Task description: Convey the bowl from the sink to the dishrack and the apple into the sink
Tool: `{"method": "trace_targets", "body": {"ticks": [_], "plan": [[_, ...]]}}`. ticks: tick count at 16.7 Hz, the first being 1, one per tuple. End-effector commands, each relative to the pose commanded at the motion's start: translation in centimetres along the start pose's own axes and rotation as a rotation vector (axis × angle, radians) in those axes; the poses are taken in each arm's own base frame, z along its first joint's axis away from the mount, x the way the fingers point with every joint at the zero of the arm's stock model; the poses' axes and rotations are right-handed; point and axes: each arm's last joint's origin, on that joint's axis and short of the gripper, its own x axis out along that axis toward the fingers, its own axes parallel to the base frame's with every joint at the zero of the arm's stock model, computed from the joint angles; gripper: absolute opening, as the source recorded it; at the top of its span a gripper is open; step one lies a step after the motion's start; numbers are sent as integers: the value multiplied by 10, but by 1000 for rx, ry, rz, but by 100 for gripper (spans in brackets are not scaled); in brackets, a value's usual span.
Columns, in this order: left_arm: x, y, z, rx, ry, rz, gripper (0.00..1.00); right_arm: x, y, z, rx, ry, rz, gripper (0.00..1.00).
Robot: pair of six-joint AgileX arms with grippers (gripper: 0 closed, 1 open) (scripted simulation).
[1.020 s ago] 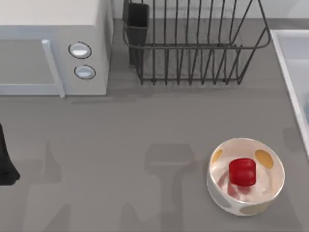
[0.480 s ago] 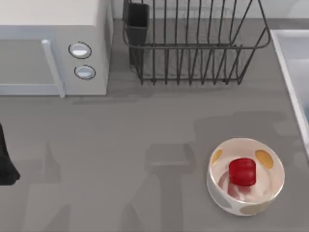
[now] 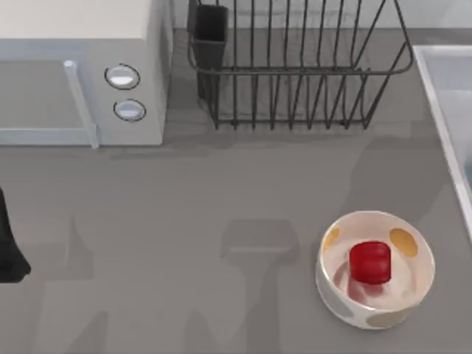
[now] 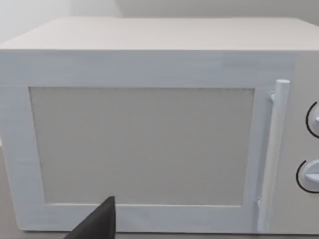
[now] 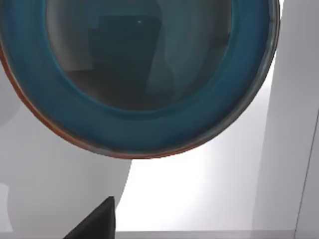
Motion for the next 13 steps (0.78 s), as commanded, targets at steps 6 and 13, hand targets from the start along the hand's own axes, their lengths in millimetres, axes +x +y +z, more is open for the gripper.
{"method": "trace_targets", "body": {"ticks": [6,13], "plan": [[0,0,0,0,0,0,100,21,-31,24,29,-52,45,100],[0,0,0,0,0,0,100,23,-30,26,26,-56,46,100]]}}
